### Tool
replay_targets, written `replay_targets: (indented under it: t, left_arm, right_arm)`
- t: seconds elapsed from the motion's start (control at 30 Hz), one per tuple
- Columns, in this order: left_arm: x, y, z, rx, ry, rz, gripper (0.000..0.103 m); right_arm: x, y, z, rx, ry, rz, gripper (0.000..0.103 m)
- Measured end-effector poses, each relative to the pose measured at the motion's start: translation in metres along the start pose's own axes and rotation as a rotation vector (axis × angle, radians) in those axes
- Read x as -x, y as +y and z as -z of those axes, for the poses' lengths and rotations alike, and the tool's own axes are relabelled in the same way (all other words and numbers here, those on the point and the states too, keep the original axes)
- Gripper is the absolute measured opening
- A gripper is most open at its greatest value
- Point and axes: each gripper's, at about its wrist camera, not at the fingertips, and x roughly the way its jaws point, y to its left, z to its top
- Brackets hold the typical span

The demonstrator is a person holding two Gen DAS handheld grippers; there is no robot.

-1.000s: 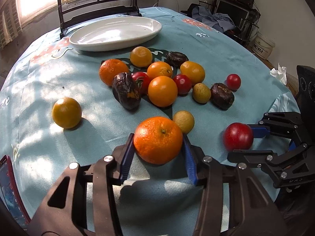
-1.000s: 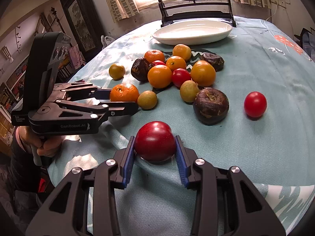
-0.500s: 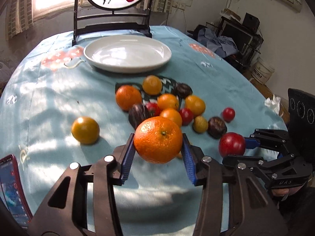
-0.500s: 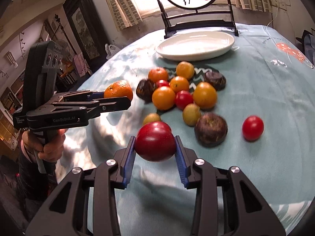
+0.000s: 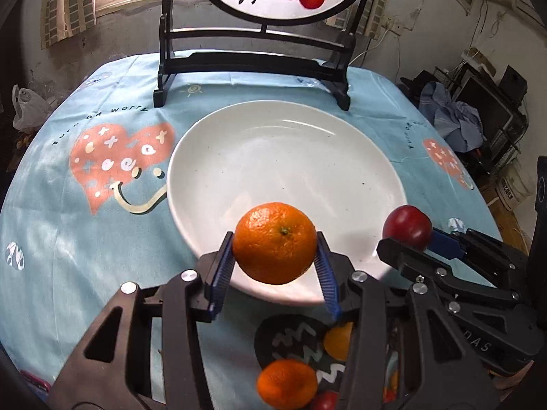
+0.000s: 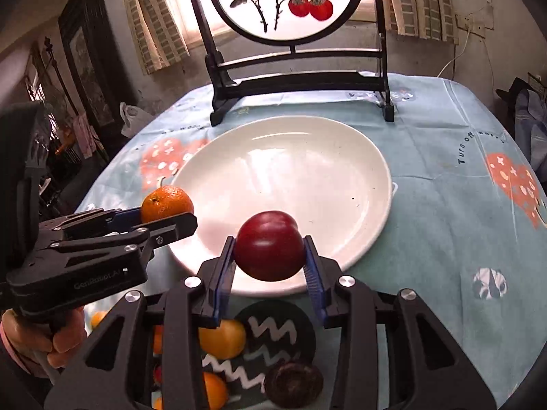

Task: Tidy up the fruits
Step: 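Carry both fruits onto the white plate and open both tools, then grasp the dark brown round fruit with the right tool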

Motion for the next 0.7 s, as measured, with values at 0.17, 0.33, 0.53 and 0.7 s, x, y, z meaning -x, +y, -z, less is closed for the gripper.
replay_targets:
  t: [0.17, 0.33, 0.53, 0.7]
  left_arm:
    - [-0.028, 0.008, -0.009, 0.015, 0.057, -0.016, 0.046]
    - [-0.035, 0.007, -0.011, 0.005, 0.064, -0.016, 0.051]
    - [0.008, 0.011, -0.007, 0.052, -0.024, -0.017, 0.080]
    - [0.065, 0.006, 0.029, 0.017, -0.117, -0.046, 0.097]
  right_arm:
    - [-0.037, -0.009, -0.011, -0.001, 0.090, 0.013, 0.039]
    - [-0.043, -0.008, -0.015, 0.005, 0.120, 0.005, 0.051]
    - [0.004, -0.006, -0.009, 0.017, 0.015, 0.013, 0.062]
    - [0.060, -0.012, 0.033, -0.006, -0.031, 0.003, 0.063]
